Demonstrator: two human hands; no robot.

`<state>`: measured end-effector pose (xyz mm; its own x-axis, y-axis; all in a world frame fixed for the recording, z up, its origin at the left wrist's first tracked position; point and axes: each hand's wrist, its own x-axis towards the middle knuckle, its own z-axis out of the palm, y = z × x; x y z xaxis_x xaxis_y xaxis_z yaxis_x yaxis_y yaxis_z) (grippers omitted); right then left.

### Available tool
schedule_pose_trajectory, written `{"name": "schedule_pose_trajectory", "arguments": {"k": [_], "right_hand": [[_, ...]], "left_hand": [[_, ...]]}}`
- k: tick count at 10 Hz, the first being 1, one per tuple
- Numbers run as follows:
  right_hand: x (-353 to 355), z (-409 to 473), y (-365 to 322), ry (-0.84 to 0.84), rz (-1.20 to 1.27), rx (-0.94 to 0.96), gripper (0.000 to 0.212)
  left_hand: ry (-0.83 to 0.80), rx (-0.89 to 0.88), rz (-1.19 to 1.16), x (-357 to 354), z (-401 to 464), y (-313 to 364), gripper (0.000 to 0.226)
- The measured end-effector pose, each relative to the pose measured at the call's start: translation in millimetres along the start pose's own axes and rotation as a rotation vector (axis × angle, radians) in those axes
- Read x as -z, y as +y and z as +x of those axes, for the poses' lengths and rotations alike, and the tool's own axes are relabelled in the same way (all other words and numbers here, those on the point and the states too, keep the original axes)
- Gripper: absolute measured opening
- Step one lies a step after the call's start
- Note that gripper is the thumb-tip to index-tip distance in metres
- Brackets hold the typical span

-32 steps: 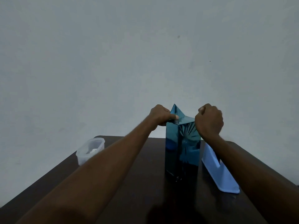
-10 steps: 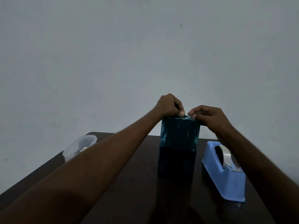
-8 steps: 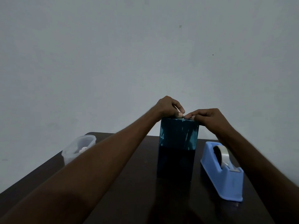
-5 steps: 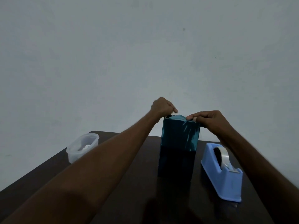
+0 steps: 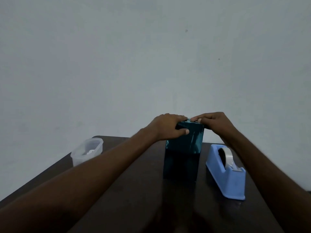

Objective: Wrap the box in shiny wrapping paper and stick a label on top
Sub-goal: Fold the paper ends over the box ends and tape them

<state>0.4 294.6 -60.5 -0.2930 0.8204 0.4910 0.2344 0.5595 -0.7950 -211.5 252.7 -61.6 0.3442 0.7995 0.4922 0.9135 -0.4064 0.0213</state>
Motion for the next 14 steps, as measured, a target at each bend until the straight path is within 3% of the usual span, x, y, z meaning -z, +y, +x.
{"name": "schedule_pose_trajectory", "arguments": {"k": [1,2,3,4,5,8,10,12,13,14], "right_hand": [[-3.4,-2.9,-1.2,0.052,0.102,-0.072,0.023],[-3.1,-17.0,1.8,0.237,0.175,-0.198,0.021],[7.2,-38.1,8.6,0.32,-0.278,-0.222,0.024],[21.4,-60.9,12.1,0.229,-0.895,-0.326,0.029],[29.6,-79.6,13.4,0.101,-1.071,-0.488,0.023],[29.4,-90.7,8.8,0.086,-0.767,-0.702,0.005],[30.8,-99.3,19.3,0.145,-0.511,-0.79,0.021],[29.4,-116.6,7.1,0.363,-0.078,-0.669,0.012],[33.7,-128.7,17.7,0.448,0.1,-0.669,0.027],[30.7,-142.8,30.7,0.564,0.195,-0.625,0.02]], "left_hand": [[-0.007,-0.012,-0.039,-1.2,-1.3,1.9,0.069],[-0.017,0.005,-0.056,0.7,-0.4,3.4,0.07],[-0.012,0.036,-0.077,0.2,-1.2,8.3,0.07],[-0.005,0.046,-0.114,0.9,-2.4,15.9,0.069],[-0.009,0.064,-0.146,1.9,-3.7,25.6,0.07],[-0.015,0.102,-0.175,1.1,-4.6,46.0,0.071],[-0.02,0.092,-0.151,1.9,-4.9,47.9,0.073],[0.013,0.062,-0.162,4.3,-2.0,42.3,0.067],[0.034,0.047,-0.178,2.6,-2.3,43.0,0.065],[0.037,0.044,-0.184,1.3,-2.0,41.0,0.064]]}}
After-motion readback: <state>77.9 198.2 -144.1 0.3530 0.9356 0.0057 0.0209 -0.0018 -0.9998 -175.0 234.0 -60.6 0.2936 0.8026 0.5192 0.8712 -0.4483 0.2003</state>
